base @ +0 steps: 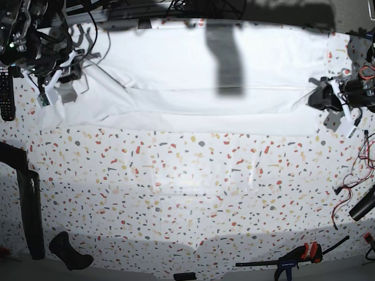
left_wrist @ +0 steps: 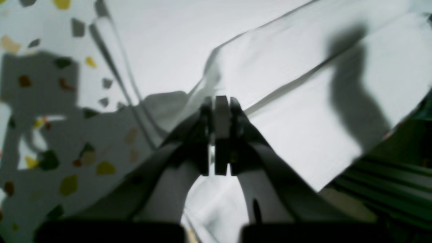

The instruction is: Fold the T-shirt properly

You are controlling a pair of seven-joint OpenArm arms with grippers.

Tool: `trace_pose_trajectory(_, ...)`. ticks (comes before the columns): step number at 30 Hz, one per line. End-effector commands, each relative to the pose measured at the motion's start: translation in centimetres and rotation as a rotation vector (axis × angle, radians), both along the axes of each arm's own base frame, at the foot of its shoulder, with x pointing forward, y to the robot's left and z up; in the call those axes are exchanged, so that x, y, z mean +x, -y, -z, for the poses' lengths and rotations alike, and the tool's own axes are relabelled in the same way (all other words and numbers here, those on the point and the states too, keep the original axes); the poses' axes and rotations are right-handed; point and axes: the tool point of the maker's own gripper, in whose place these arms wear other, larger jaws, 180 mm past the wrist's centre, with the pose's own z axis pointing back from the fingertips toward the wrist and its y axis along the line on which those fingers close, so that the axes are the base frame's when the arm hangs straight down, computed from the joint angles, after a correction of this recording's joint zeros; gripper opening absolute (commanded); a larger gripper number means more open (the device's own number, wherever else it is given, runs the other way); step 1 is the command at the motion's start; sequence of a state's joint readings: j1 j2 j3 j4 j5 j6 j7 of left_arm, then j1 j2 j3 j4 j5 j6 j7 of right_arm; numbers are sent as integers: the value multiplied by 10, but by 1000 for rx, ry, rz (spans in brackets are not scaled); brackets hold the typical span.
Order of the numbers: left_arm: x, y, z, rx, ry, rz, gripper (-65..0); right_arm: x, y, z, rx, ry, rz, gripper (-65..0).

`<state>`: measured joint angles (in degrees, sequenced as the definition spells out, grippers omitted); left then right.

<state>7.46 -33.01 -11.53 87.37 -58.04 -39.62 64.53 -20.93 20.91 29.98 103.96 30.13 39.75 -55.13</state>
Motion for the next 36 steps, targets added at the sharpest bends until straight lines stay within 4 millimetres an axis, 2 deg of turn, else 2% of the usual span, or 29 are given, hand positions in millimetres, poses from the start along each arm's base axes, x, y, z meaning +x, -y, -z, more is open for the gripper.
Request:
trace_pose_trajectory(1,9,-1,-16,-15,50,10,-650,6,3,-9,-13,33,-11,-493)
trace_pose_trajectory(9,-13,4,-17,50,-21,113,-650,6,3,-9,-13,33,-11,-493)
trace_pose_trajectory(17,-42,-12,-19,146,-60,178,-650,11,3,-12,-14,47,-11,-493)
trace_pose_trajectory(21,-38,-25,-27,189,-44,186,-650,19,4,-17,-18,62,-11,-493)
trace_pose_trajectory(24,-36,-28,-30,192,-30,184,-650,22,5,-18,-29,59,-9,-493)
trace_pose_trajectory(27,-39,-26,-27,182,-39,182,-650,21,5,-18,-29,58,-9,-493)
trace_pose_trajectory(33,-68,-20,-12,136,-103,175,-650,15,7,-13,-40,11,-8,-490)
trace_pose_trajectory(34,-70,-19,-12,125,-101,169,-650,13,8,-12,-42,2,-8,-463)
trace_pose_trajectory(36,-71,-17,-11,113,-98,162,-650,11,8,-10,-46,-14,-7,-370)
